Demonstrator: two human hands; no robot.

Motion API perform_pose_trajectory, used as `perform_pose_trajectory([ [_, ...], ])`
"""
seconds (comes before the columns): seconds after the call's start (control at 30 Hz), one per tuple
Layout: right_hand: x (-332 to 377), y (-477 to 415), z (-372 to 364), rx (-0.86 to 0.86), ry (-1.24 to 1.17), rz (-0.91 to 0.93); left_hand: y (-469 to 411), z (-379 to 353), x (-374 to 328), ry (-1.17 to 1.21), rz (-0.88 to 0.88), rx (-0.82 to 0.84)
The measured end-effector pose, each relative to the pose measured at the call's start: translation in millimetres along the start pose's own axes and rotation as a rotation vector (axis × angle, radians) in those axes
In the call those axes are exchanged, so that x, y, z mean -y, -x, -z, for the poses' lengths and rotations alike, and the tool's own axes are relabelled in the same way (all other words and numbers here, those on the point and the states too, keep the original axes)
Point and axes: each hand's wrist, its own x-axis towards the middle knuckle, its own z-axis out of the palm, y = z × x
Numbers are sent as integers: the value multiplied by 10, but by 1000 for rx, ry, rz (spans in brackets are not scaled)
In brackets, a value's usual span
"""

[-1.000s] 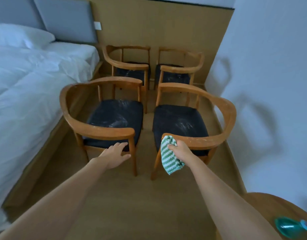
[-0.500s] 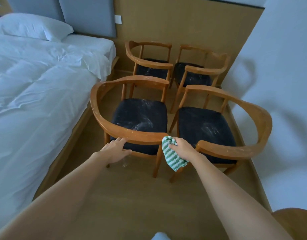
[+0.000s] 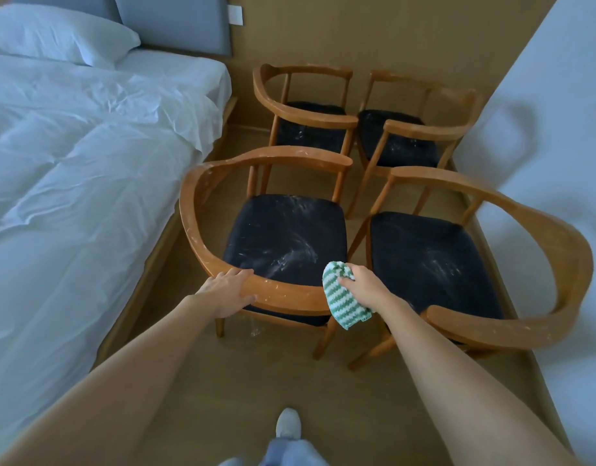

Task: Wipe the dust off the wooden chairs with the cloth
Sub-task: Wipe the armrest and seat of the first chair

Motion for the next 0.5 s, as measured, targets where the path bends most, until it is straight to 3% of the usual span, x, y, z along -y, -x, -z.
perform_pose_trajectory([
  [0.27, -31, -359, 141, -88, -33, -140, -630, 146, 133, -46, -72, 106],
  [0.5, -102, -273, 109, -291, -85, -315, -1137, 277, 366, -159, -246, 226],
])
